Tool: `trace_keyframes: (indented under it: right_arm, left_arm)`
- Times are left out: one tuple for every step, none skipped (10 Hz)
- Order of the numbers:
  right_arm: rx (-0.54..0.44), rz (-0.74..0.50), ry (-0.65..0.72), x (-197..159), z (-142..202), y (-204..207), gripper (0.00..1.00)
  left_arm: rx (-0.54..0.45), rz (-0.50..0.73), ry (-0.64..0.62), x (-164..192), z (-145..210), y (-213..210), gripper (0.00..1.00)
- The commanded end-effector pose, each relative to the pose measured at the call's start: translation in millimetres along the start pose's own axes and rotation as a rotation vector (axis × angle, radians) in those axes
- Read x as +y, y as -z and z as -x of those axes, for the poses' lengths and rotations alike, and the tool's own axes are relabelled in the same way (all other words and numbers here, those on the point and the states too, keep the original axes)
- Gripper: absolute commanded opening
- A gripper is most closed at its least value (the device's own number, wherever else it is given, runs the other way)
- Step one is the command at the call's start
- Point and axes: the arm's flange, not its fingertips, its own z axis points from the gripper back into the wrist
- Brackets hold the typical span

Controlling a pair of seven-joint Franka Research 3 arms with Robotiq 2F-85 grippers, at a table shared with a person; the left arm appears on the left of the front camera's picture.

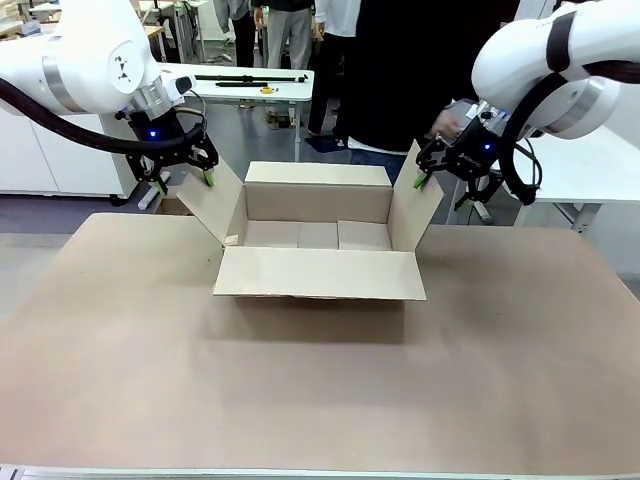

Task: Pack the gift set into the box.
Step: Lift both hands away from the flaps of the Package Box.

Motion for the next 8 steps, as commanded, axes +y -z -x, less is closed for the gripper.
trace_keyframes:
  right_arm:
    - [0.001,0.005,-0.006,1.4,-0.5,-1.5,1.00]
    - [0.001,0.005,-0.006,1.4,-0.5,-1.5,1.00]
    - [0.001,0.005,-0.006,1.4,-0.5,-1.5,1.00]
    - [0.001,0.005,-0.006,1.4,-0.5,-1.5,1.00]
    - [0.001,0.005,-0.006,1.4,-0.5,-1.5,1.00]
    - [0.001,0.005,-0.006,1.4,-0.5,-1.5,1.00]
    - [0.001,0.005,-0.006,1.4,-0.5,-1.5,1.00]
    - [0.001,0.005,-0.006,1.4,-0.5,-1.5,1.00]
  left_arm:
    - [-0.010,-0.021,-0.011,0.3,0.1,0.1,1.00]
    - [-0.010,-0.021,-0.011,0.3,0.1,0.1,1.00]
    - [-0.010,-0.021,-0.011,0.3,0.1,0.1,1.00]
    - [-0.010,-0.021,-0.011,0.3,0.1,0.1,1.00]
    - [-0.010,-0.021,-0.011,0.3,0.1,0.1,1.00]
    - [-0.010,-0.021,-0.011,0.3,0.1,0.1,1.00]
    - [-0.010,-0.021,-0.011,0.3,0.1,0.1,1.00]
    - [-0.010,-0.021,-0.011,0.3,0.1,0.1,1.00]
